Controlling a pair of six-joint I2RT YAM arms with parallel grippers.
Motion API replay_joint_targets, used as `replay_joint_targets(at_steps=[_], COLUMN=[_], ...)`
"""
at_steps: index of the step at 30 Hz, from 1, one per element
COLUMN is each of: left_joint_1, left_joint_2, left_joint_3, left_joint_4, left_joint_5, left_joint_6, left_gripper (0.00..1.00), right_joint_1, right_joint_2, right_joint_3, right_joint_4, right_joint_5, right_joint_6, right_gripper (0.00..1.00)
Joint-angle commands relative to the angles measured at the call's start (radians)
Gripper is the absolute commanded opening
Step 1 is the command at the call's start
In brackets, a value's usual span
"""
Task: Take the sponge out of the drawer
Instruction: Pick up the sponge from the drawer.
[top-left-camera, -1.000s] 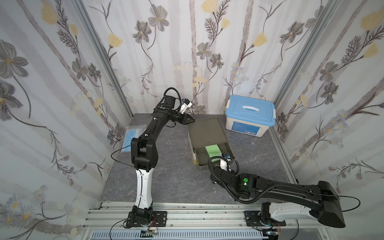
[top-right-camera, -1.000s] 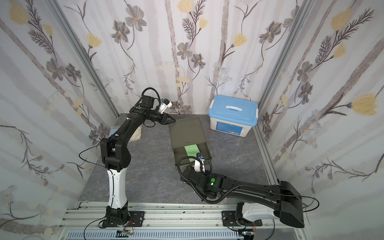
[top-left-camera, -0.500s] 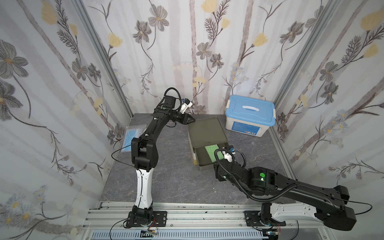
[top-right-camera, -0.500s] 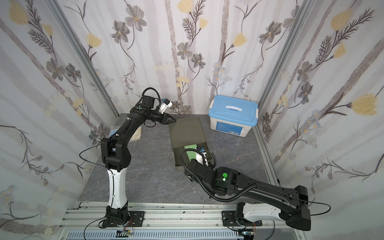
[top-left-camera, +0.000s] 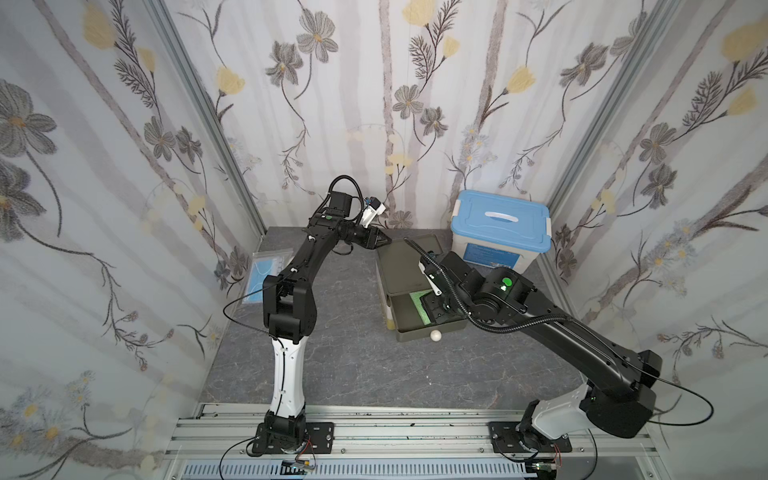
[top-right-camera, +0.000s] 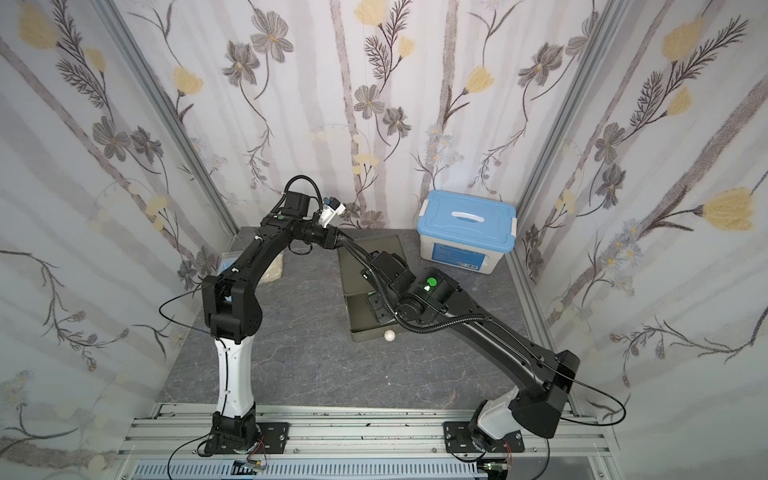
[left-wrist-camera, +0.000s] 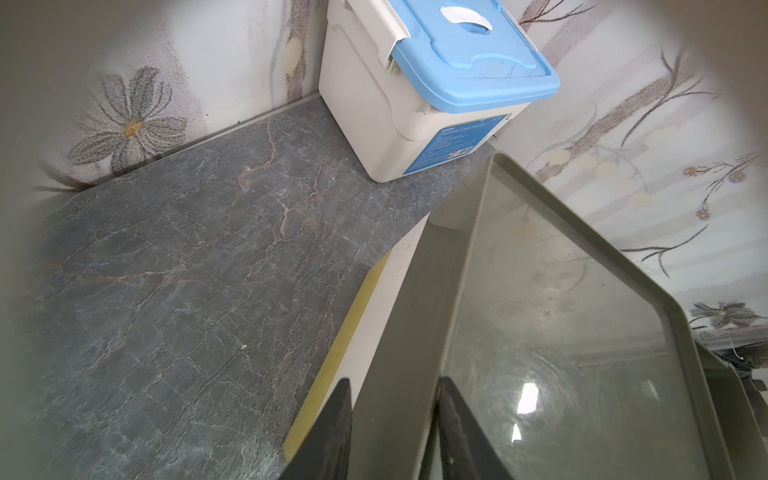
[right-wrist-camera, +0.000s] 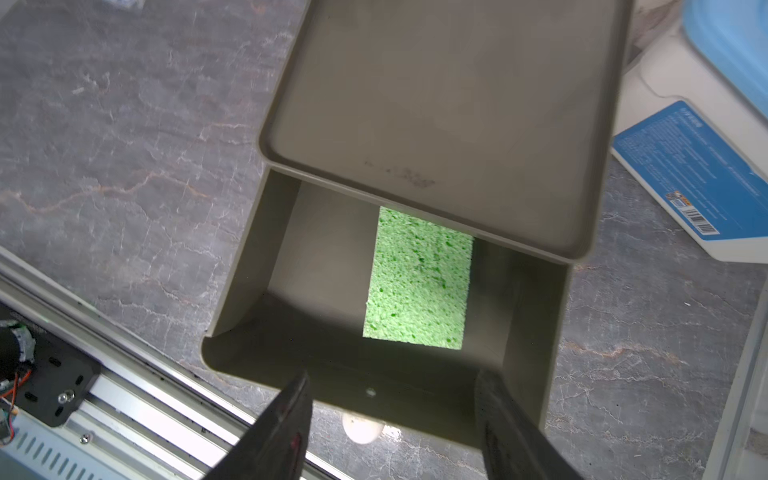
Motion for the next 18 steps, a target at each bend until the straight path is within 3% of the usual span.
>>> replay_joint_targets(at_steps=[1, 6, 18], left_joint_1=[-0.002, -0.002, -0.002], left_joint_2=[0.01, 0.011, 0.016], left_joint_3=[-0.001, -0.001, 0.003], left_joint_4=[-0.033, -0.032, -0.045], left_joint_5=[-0.045, -0.046, -0.037], left_joint_6=[0.022, 0.023, 0.034], left_gripper=[0.36, 0.36, 0.35], right_joint_1=[-0.008, -0.007, 0.015], right_joint_2=[0.065, 0.142, 0.196], right_joint_3=[0.056, 0.107, 0.026], right_joint_4=[-0.076, -0.078, 0.049], right_joint_5=[-0.037, -0.009, 0.056], right_joint_6=[-0.102, -0.11, -0.069], right_gripper=[0.63, 0.6, 0.56])
